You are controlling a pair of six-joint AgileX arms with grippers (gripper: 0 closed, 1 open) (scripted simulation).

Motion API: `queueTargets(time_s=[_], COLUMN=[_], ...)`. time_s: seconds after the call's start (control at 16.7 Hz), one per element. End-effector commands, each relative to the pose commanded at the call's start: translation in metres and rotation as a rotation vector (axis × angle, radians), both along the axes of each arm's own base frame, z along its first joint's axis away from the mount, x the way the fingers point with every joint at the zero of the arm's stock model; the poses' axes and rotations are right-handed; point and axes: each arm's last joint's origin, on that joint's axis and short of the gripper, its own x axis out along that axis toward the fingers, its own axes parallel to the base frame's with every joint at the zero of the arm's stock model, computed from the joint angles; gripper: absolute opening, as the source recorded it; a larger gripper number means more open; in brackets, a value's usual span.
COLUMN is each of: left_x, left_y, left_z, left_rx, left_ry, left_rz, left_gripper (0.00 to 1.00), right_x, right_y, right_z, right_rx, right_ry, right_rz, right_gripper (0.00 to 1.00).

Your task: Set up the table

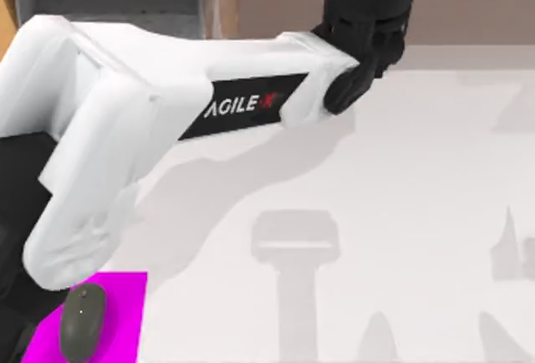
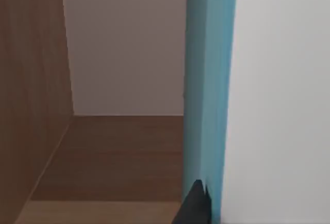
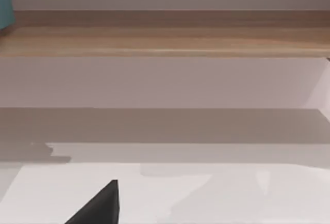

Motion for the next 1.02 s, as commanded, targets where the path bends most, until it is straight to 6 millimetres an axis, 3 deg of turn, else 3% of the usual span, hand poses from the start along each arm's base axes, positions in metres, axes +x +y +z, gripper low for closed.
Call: queueTargets(time_s=[0.54,0.78,1.02], left_x=[-0.01,-0.032,-0.068], left_y=[0.004,0.012,0.027], left_z=[0.004,0.004,0.005], left_rx=[0.0,0.024,0.084], left_ry=[-0.007,-0.018,-0.048], left_rz=[-0.03,-0.161,-0.343], left_gripper=[0.0,0.0,0.0], right_x=[0.0,0.0,0.0], right_y=[0.0,0.0,0.0], right_z=[0.0,0.0,0.0], right_rx=[0.0,0.0,0.0], right_ry=[0.0,0.0,0.0], right_rz=[0.0,0.0,0.0], right_gripper=[1.0,1.0,1.0])
